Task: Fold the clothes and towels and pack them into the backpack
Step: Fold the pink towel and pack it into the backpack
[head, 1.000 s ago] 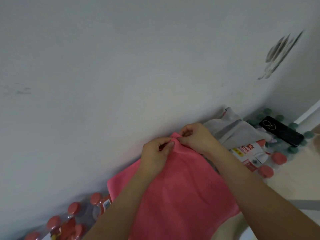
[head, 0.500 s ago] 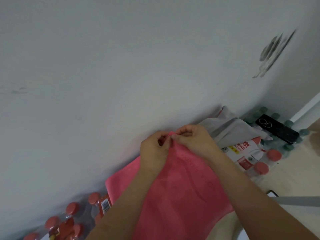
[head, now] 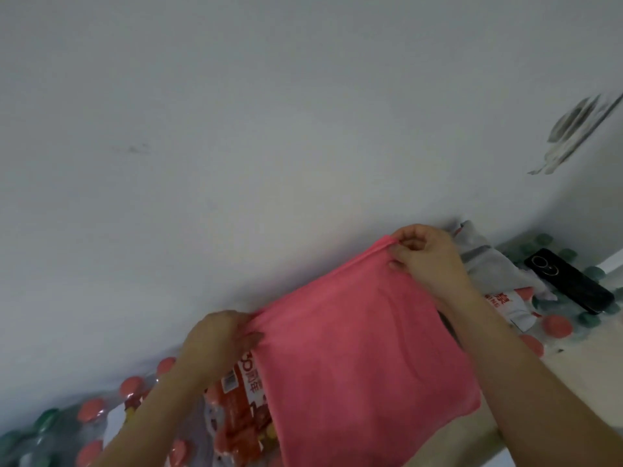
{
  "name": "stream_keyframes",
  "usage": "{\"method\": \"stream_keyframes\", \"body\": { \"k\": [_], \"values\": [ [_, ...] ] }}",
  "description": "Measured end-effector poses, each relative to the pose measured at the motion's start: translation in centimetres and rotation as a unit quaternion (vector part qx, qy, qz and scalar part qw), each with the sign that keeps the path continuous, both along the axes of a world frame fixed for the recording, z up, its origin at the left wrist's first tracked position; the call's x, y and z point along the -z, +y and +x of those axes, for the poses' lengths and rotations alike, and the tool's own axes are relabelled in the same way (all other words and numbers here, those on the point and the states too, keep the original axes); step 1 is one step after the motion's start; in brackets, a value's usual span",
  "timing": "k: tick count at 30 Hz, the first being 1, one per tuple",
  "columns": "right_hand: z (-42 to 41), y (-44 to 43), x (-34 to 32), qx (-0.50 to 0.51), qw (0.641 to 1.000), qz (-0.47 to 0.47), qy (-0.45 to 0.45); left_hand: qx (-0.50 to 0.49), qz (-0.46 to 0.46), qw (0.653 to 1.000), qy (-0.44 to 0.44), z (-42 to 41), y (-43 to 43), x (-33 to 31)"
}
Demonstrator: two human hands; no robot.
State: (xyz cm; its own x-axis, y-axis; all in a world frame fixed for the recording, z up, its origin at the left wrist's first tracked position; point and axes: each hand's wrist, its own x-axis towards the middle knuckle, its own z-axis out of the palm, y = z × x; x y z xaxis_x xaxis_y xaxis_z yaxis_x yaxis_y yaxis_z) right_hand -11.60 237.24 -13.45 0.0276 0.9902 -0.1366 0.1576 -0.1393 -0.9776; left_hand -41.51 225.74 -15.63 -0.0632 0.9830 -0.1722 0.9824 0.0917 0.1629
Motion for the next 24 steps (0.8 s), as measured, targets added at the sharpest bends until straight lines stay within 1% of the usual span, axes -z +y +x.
{"method": "stream_keyframes", "body": {
  "k": [2, 4, 7, 8, 10, 12, 14, 16, 18, 20, 21, 23, 24],
  "values": [
    [-0.4, -0.2, -0.2, -0.001, 0.999, 0.028, -0.034, 0.032, 0.091, 0.995, -0.027, -1.6, -1.5, 0.2],
    [-0.9, -0.5, -0.2, 0.014, 0.997, 0.056, -0.056, 0.059, 0.177, 0.982, -0.040, -1.9, -2.4, -0.3],
    [-1.2, -1.0, -0.4, 0.040, 0.995, 0.074, -0.045, 0.042, 0.268, 0.962, -0.033, -1.4, -3.8, -2.1],
    [-1.2, -1.2, -0.6, 0.052, 0.995, 0.080, -0.038, 0.026, 0.280, 0.959, -0.040, -1.4, -4.2, -2.6],
    [-1.1, -1.9, -1.2, 0.072, 0.993, 0.092, -0.027, 0.010, 0.263, 0.961, -0.090, -1.4, -5.0, -4.0],
    [-0.9, -2.9, -2.3, 0.088, 0.989, 0.116, -0.020, 0.006, 0.226, 0.954, -0.199, -1.0, -5.9, -5.6],
    [-0.4, -3.9, -3.3, 0.118, 0.983, 0.138, -0.019, -0.017, 0.222, 0.928, -0.300, 0.3, -6.8, -7.5],
    [0.4, -4.9, -4.3, 0.159, 0.976, 0.149, -0.026, -0.050, 0.243, 0.888, -0.387, 2.0, -7.7, -9.5],
    [1.1, -6.0, -5.7, 0.201, 0.964, 0.167, -0.051, -0.057, 0.265, 0.849, -0.454, 3.6, -9.0, -11.6],
    [1.3, -7.3, -7.7, 0.240, 0.948, 0.193, -0.081, -0.031, 0.283, 0.828, -0.484, 4.7, -10.5, -13.2],
    [1.0, -8.1, -9.0, 0.247, 0.941, 0.207, -0.102, -0.012, 0.280, 0.826, -0.490, 5.2, -11.4, -13.6],
    [0.1, -9.5, -11.4, 0.235, 0.929, 0.240, -0.155, 0.044, 0.251, 0.835, -0.487, 5.7, -13.6, -14.2],
    [-0.6, -10.1, -12.5, 0.225, 0.922, 0.256, -0.183, 0.080, 0.237, 0.846, -0.471, 5.8, -14.6, -14.2]
  ]
}}
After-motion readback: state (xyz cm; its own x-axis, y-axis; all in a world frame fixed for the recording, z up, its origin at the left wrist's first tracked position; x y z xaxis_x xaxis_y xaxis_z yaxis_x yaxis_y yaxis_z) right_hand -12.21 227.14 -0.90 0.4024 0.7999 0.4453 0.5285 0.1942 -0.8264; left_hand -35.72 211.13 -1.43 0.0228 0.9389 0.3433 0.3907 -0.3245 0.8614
